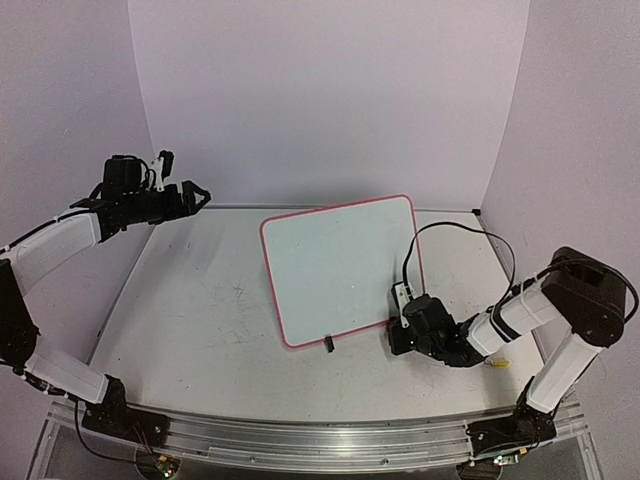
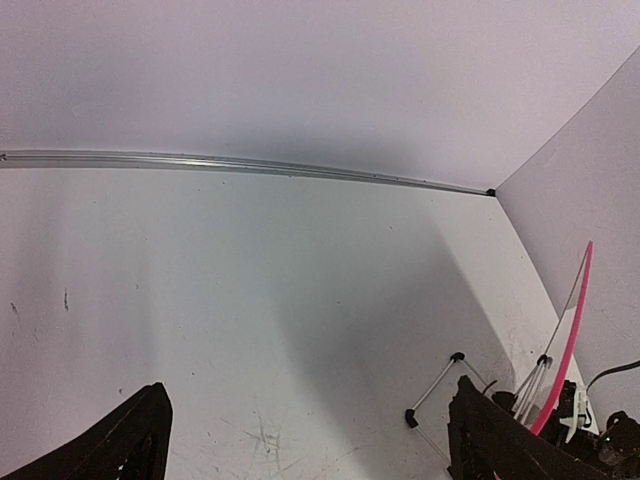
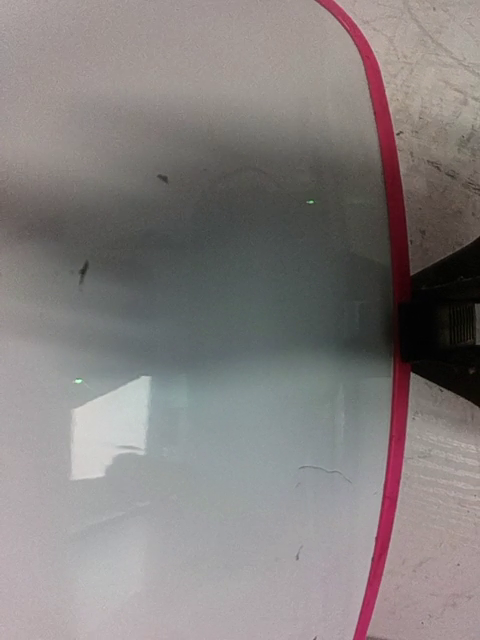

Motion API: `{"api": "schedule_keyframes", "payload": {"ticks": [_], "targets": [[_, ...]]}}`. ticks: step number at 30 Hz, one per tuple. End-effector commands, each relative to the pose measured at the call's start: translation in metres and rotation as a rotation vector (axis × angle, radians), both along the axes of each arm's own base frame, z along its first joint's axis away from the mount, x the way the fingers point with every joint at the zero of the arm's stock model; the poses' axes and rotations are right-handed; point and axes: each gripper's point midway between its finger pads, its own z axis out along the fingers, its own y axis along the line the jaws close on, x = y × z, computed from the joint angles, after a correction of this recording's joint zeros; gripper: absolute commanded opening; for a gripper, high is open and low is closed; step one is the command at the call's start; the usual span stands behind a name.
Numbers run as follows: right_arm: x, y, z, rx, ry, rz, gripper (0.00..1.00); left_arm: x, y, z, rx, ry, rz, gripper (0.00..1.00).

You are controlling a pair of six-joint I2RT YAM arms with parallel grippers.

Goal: Write a sentence on the whiteboard
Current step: Move the whiteboard to the center of the board.

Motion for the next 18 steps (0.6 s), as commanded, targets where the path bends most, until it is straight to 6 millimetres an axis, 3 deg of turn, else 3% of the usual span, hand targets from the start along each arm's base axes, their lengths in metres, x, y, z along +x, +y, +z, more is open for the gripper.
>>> {"api": "schedule_keyframes", "payload": {"ticks": [1,7,9,13,18], "targets": [[0.009,0.009,0.020,0.090,-0.072,-0.098,0.02,0.001,0.002,0.011,0.016,-0.058,0.005,0.97],[0.004,0.003,0.032,0.108,-0.047,-0.129,0.52,0.001,0.003,0.012,0.020,-0.062,0.009,0.98],[-0.001,-0.002,0.041,0.104,-0.026,-0.154,0.61,0.000,0.003,0.014,0.022,-0.068,0.011,0.98],[-0.024,-0.012,0.059,0.093,0.046,-0.206,0.69,-0.002,0.005,0.020,0.031,-0.088,0.019,0.99],[-0.051,-0.033,0.092,0.203,0.132,-0.303,0.70,-0.003,0.009,0.027,0.046,-0.112,0.036,0.99]]}}
